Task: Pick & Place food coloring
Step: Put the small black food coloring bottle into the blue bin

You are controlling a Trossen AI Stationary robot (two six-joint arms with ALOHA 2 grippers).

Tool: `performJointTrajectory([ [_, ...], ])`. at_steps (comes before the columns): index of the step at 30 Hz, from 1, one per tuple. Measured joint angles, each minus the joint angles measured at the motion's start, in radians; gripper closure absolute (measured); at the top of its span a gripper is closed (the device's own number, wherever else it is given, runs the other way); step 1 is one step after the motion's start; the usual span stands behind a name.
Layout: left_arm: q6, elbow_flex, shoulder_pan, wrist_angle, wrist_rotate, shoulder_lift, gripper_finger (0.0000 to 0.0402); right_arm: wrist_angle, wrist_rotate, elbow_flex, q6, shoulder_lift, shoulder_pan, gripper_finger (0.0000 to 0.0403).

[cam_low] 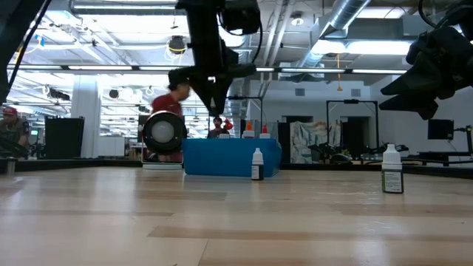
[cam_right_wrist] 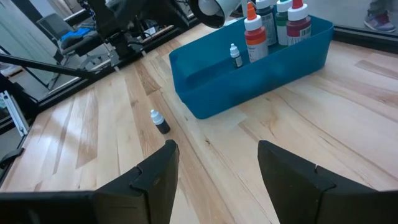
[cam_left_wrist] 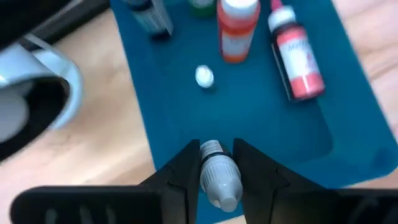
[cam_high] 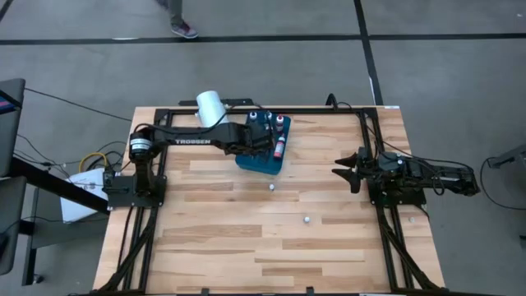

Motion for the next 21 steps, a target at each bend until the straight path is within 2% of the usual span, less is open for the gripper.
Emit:
performJointTrajectory([
  [10,0.013,-0.156,0.017,0.14,0.038,0.0,0.0324,0.0,0.0,0.0,0.0,0.0,0.0,0.0196],
  [17,0.06,-0.209,0.052,0.269,0.069,0.0,0.0325,0.0,0.0,0.0,0.0,0.0,0.0,0.0196],
  [21,0.079,-0.21,0.078,0.275,0.075,0.0,0.0325,0.0,0.0,0.0,0.0,0.0,0.0,0.0196],
])
